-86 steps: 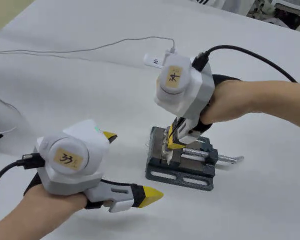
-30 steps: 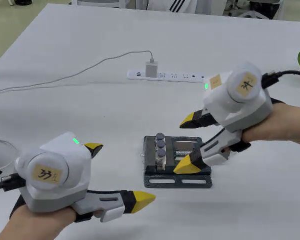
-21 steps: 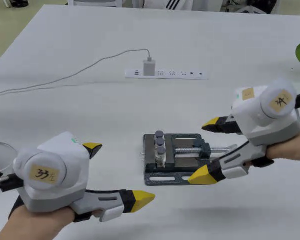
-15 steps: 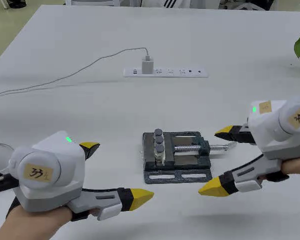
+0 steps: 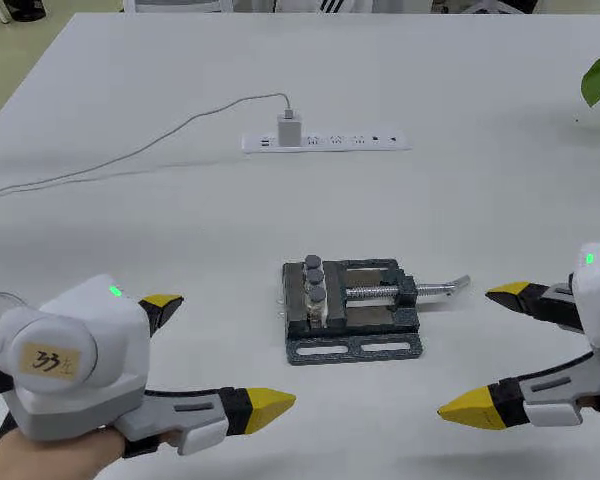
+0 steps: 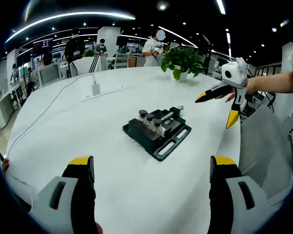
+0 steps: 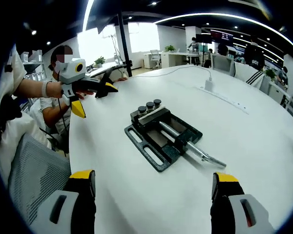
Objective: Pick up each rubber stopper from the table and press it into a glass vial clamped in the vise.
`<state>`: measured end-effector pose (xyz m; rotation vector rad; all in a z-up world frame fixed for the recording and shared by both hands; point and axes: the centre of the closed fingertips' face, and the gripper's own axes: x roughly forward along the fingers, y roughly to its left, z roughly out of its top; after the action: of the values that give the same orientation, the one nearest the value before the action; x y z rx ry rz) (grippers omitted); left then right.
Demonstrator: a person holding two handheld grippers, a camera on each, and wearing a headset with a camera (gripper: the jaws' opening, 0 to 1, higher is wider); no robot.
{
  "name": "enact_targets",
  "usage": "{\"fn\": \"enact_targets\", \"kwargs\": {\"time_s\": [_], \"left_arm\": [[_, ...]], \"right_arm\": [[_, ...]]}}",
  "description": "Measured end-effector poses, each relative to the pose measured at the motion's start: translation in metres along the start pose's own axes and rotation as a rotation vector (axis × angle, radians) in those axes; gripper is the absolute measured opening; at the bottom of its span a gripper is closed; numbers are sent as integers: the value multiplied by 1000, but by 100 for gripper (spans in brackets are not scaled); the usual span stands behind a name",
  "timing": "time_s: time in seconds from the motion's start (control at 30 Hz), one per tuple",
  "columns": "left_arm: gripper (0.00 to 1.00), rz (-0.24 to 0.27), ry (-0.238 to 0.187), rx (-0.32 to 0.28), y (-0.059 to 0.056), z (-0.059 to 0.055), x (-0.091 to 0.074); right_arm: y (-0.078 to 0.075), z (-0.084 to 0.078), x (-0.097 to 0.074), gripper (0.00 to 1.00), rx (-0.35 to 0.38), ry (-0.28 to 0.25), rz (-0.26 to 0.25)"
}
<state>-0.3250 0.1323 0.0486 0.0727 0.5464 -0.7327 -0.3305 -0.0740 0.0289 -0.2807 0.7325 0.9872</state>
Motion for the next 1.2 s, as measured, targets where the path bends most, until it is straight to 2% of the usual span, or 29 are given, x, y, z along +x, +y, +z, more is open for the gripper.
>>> {"fn": "enact_targets", "kwargs": {"time_s": [0.33, 0.77, 1.2], "left_arm": [[99, 3, 0, -19, -1, -3, -5], [99, 4, -2, -26, -4, -6, -3], [99, 17, -6, -30, -2, -7, -4]], "right_arm": [[-2, -14, -6, 99, 38, -10, -39], [-2, -23, -14, 99, 65, -13, -62], [-3, -23, -19, 99, 68, -23, -79]]}}
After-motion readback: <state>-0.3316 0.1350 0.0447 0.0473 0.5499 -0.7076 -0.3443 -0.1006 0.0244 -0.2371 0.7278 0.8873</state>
